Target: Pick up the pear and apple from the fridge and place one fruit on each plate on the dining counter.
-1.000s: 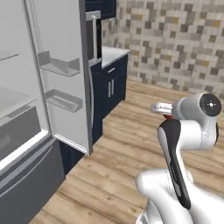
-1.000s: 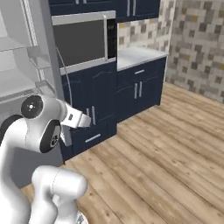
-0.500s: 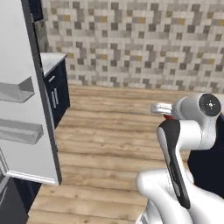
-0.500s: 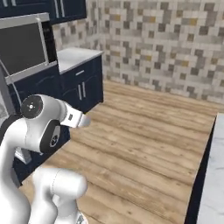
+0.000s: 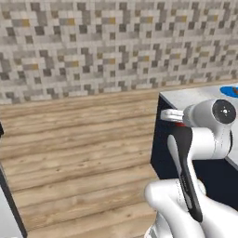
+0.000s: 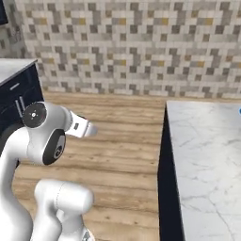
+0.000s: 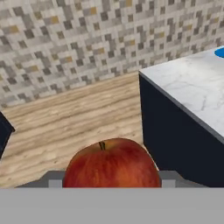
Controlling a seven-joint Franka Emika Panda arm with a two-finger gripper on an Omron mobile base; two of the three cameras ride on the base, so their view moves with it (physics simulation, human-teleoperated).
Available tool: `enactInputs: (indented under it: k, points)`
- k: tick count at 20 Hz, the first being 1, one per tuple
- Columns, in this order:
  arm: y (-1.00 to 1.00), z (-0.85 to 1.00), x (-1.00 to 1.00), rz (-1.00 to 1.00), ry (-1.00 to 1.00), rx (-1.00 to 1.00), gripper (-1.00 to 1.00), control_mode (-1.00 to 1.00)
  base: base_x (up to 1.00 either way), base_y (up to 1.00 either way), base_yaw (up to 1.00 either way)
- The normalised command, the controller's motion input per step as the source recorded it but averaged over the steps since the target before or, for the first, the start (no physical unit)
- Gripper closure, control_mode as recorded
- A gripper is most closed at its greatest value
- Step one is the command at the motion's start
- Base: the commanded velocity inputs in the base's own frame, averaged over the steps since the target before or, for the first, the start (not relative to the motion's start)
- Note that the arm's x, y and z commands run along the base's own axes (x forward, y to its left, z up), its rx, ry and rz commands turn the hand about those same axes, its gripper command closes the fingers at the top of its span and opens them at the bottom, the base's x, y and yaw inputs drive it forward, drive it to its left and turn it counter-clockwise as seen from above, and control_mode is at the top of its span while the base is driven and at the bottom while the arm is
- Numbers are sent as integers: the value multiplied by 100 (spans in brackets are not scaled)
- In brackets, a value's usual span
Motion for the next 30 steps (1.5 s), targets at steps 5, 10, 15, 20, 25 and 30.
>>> enactInputs:
  k: [5, 10, 15, 20, 25, 30]
  points:
    - [0, 0, 0, 0, 0, 0, 100, 100, 96, 58, -36]
    - [0, 0, 0, 0, 0, 0, 100, 100, 90, 65, -35]
    - [0, 0, 0, 0, 0, 0, 100, 100, 86, 49, -39]
    - [0, 0, 0, 0, 0, 0, 100, 100, 89, 46, -40]
    - [0, 0, 0, 0, 0, 0, 100, 100, 96, 48, -46]
    - [0, 0, 0, 0, 0, 0, 100, 100, 94, 66, -55]
